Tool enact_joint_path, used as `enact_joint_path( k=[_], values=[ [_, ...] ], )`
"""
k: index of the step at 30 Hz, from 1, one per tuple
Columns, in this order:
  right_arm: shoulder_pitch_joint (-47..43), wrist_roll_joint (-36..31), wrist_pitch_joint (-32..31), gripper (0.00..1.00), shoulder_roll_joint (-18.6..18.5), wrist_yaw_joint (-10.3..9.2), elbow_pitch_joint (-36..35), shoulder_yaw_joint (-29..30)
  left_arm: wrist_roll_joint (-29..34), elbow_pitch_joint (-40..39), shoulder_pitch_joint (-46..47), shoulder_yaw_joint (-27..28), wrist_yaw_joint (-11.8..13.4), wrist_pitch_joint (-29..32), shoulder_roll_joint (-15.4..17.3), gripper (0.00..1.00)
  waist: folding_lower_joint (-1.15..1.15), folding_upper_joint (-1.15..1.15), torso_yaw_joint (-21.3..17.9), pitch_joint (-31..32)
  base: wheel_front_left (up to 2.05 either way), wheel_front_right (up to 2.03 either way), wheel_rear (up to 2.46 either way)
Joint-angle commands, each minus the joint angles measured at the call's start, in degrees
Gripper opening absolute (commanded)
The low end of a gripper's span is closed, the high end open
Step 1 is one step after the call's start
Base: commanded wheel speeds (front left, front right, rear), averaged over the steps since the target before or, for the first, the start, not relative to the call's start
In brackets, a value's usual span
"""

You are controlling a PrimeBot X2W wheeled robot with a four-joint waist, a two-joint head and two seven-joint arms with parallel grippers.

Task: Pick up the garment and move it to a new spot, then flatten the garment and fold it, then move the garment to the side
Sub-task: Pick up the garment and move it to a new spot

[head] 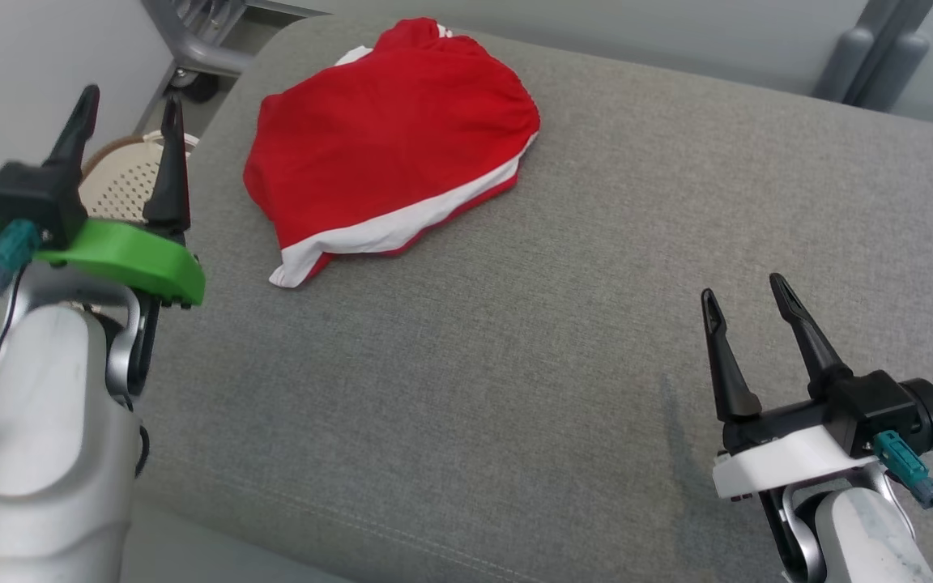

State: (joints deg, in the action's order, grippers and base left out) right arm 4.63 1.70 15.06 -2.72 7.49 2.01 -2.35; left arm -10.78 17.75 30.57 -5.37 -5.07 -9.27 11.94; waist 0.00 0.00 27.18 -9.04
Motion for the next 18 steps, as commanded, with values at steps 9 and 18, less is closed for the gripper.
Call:
enact_joint_path(
  k=[9,18],
  values=[
    [5.08,-2.83,0.19,1.0,-1.11,0.0,-0.59,-1.17,-3.17,14.4,18.76,-7.88,-2.36,10.65,4.64,1.0,0.0,0.0,-11.76,-12.89,0.0,0.0,0.0],
    [6.04,-3.38,0.19,1.0,-2.0,0.0,-2.19,-0.81,-9.14,26.46,26.23,-15.44,-2.39,16.61,7.56,1.0,0.0,0.0,-15.78,-17.5,0.0,0.0,0.0]
  ],
)
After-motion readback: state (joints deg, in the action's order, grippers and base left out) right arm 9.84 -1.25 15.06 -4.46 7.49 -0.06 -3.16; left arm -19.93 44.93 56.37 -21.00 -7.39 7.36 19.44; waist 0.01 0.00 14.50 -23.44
